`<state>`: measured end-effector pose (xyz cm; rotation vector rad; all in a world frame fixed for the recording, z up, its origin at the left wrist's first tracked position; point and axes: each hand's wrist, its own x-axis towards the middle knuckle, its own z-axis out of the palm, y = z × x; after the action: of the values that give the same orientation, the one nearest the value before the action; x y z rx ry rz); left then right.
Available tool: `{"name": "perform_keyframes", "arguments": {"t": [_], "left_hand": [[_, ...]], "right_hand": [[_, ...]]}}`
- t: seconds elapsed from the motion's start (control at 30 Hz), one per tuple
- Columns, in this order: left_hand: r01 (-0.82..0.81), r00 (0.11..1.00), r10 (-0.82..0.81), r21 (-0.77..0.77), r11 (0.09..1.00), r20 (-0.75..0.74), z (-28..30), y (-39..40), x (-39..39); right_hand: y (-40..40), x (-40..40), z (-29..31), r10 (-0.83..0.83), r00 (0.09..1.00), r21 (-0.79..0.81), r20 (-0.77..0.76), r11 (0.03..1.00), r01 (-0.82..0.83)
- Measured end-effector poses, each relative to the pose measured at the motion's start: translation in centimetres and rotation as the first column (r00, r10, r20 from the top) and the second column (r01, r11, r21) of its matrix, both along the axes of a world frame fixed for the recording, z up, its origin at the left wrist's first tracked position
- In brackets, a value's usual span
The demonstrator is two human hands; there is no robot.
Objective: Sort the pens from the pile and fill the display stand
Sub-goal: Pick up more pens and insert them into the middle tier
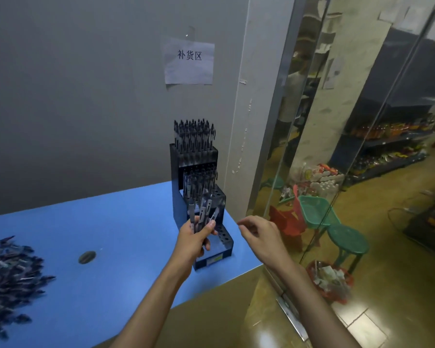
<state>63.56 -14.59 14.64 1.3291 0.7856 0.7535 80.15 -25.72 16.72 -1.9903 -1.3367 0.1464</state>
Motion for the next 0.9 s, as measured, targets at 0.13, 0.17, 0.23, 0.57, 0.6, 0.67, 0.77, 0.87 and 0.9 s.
{"name": "perform_keyframes", "arguments": {"t": [0.13,0.17,0.23,0.57,0.6,0.67,0.77,0.87,0.9], "left_hand": [[-0.075,0.997,0.075,-0.019,0.997,0.023,0.3,1.3,2.3],[-0.093,0.995,0.093,-0.021,0.995,0.026,0.4,1.5,2.8],[-0.122,0.992,0.123,-0.023,0.992,0.029,0.6,1.7,3.6],[-0.24,0.971,0.24,0.034,0.97,0.006,1.8,2.9,6.4],[-0.259,0.965,0.26,0.033,0.965,-0.018,1.7,3.4,6.5],[-0.319,0.945,0.32,0.024,0.947,-0.061,1.7,4.0,6.5],[-0.432,0.901,0.431,-0.027,0.901,-0.053,1.7,4.9,6.2],[-0.493,0.869,0.49,-0.05,0.869,-0.068,1.3,5.5,5.4],[-0.501,0.865,0.497,-0.048,0.864,-0.069,1.2,5.7,5.2]], "right_hand": [[3.2,2.2,0.8,0.077,0.997,0.007,-0.014,0.997,-0.077],[4.1,2.6,0.9,0.091,0.995,0.019,-0.039,0.996,-0.09],[5.5,3.4,1.1,0.111,0.98,0.057,-0.167,0.993,-0.103],[11.4,5.3,1.8,0.271,0.742,0.227,-0.613,0.96,-0.163],[11.9,5.4,2.0,0.275,0.707,0.248,-0.651,0.958,-0.144],[12.8,5.7,2.5,0.291,0.648,0.305,-0.704,0.948,-0.093],[14.4,7.0,3.6,0.286,0.623,0.359,-0.728,0.933,-0.009],[16.0,8.8,4.4,0.274,0.755,0.382,-0.595,0.923,-0.034],[16.4,9.3,4.6,0.268,0.818,0.38,-0.51,0.923,-0.066]]}}
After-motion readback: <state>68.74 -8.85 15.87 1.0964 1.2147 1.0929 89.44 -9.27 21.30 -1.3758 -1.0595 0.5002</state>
